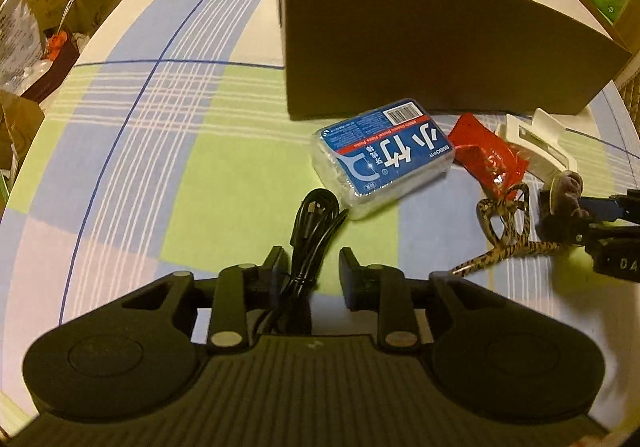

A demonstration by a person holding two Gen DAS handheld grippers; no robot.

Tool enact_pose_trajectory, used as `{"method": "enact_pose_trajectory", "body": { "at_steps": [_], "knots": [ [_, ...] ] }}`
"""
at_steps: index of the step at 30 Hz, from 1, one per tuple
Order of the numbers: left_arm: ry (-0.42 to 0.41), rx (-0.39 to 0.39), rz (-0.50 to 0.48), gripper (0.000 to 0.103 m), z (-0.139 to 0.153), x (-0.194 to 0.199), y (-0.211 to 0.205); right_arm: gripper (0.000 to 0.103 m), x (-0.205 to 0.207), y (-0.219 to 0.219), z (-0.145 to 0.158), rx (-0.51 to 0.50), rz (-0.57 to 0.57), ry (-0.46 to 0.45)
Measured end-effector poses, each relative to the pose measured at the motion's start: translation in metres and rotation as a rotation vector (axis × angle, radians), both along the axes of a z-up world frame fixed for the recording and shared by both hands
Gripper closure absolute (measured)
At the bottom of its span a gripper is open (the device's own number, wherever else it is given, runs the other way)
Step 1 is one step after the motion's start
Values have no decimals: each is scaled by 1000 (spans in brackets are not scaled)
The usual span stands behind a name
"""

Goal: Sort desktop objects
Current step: 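Grasp the black cable with the left gripper while the right gripper grasps the brown scrunchie, then lift and carry the cable and scrunchie over the box with both grippers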

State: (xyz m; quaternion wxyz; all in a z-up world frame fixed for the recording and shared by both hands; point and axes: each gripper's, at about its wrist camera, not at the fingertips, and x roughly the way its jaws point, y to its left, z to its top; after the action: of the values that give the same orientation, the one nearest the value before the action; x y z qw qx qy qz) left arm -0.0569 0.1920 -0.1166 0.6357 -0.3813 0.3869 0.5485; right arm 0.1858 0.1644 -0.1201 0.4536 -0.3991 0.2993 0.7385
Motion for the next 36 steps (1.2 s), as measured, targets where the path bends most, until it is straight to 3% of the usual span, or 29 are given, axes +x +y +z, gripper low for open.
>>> {"method": "enact_pose_trajectory", "body": {
  "at_steps": [3,4,6,19,31,36],
  "knots": [
    [34,12,-32,80,-2,6,0,79,0,-2,0,-15,7,-1],
    [46,20,-44,87,-1,8,-1,81,2,-3,1,-20,9,0],
    [25,16,-46,91,-2,6,-4,82,5,-7,1,-27,8,2],
    [3,-10,-48,91,1,7,-20,83,22,-24,6,-60,-28,12],
    [-55,46,-35,91,30,6,-33,83,31,-31,23,-37,-37,34],
    [-63,40,-40,91,29,5,-36,83,30,-33,26,-32,-34,38]
  ]
}}
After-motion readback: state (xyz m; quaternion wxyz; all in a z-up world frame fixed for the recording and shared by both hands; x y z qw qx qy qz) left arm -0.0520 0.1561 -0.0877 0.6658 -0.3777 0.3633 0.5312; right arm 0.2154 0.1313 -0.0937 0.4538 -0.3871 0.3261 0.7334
